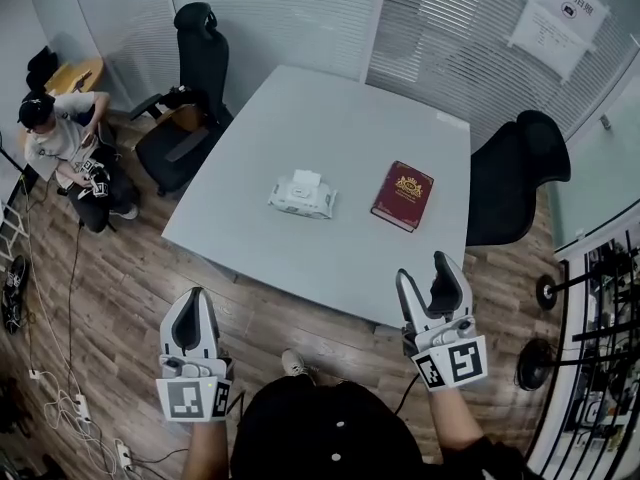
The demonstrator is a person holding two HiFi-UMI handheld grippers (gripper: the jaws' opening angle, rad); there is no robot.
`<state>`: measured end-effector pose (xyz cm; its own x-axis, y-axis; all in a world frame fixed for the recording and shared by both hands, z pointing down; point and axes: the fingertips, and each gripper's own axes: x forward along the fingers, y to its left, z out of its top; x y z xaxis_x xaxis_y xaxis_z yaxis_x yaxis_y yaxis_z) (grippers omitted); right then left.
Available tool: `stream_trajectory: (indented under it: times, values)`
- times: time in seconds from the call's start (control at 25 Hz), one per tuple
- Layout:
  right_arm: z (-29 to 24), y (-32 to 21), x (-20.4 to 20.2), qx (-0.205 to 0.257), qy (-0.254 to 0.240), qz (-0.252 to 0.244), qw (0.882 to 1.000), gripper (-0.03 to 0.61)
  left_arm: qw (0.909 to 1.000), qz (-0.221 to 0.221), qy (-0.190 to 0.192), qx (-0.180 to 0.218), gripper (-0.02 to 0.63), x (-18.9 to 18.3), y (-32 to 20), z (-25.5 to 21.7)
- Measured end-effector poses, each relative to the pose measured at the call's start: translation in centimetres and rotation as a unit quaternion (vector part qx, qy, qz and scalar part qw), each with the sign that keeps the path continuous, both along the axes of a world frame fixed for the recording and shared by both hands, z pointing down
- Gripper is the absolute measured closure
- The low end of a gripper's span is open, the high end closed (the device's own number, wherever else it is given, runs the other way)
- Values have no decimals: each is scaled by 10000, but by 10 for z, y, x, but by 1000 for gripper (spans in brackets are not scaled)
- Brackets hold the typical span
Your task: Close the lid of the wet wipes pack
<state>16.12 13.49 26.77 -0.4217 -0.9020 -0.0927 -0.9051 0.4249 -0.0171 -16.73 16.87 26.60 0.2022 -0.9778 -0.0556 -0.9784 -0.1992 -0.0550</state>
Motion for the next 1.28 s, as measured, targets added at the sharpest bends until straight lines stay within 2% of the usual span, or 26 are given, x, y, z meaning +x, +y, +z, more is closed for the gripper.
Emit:
stream_trajectory:
  times: [0.48, 0.76, 1.28]
  values:
    - [3, -9, -29, -37, 15, 256, 9997, 295, 9993, 358, -50, -45, 597, -26, -25, 5]
    - [12, -16, -32, -148, 3, 306, 9994, 295, 9988, 462, -21, -132, 597, -25, -37, 13]
    - [17, -71, -27, -132, -48, 306, 9994, 295, 9991, 381, -72, -147, 597, -24, -84, 17]
